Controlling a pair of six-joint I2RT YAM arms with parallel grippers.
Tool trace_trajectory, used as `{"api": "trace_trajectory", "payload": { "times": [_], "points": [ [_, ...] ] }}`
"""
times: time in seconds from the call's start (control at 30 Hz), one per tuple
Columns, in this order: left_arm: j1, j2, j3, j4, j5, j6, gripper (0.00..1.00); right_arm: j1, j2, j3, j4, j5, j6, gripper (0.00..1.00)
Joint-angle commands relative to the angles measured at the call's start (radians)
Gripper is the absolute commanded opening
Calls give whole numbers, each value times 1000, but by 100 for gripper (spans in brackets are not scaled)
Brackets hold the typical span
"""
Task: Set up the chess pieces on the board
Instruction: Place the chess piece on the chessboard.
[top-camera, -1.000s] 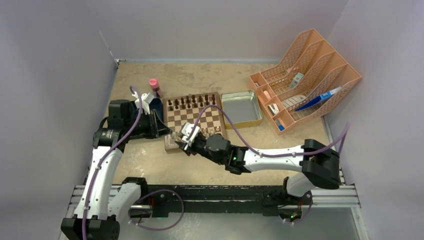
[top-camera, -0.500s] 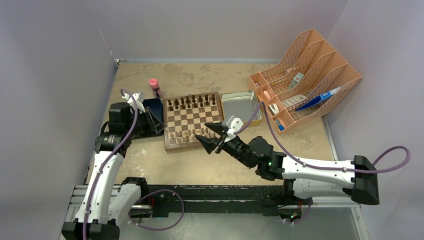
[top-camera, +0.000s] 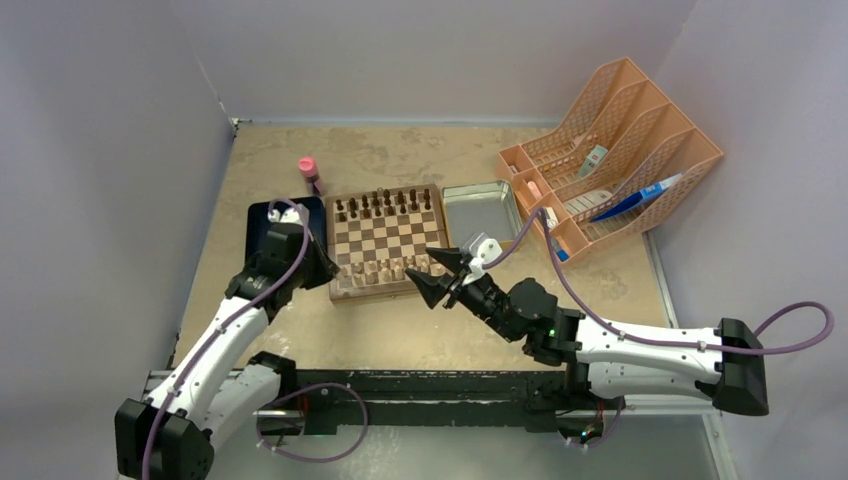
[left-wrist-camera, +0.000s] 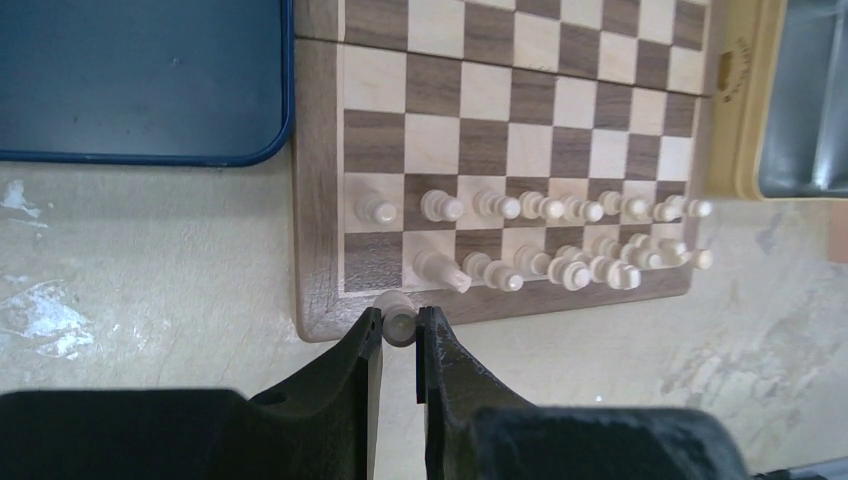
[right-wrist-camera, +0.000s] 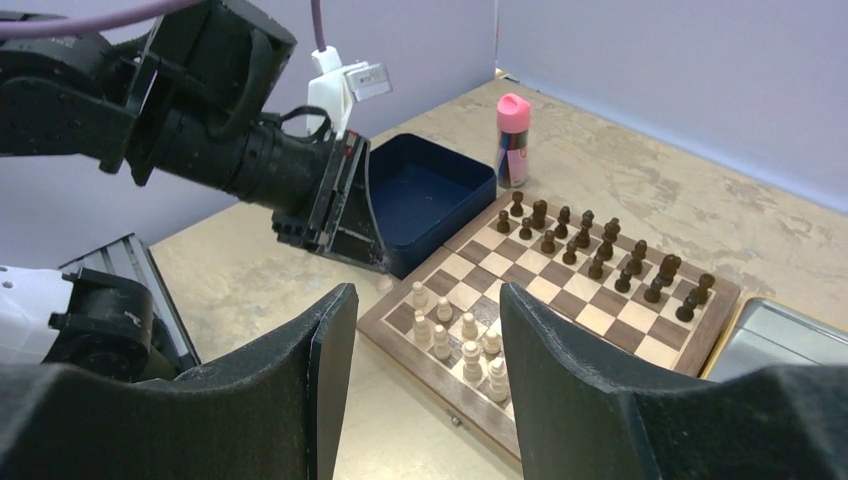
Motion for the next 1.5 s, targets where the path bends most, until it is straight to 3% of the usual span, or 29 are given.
{"api": "trace_trajectory", "payload": {
  "times": [0.0,0.3,1.47],
  "points": [
    [-75,-20,-42,77,-166,-72,0,-1,-25,-3,13,47,13,57],
    [-142,-24,-142,139,-271,-130,0,-1,-14,-1,1,53,22,57],
    [-158,23,-203,279,-235,-95,4,-1,-28,36,-37,66,37,56]
  ]
}}
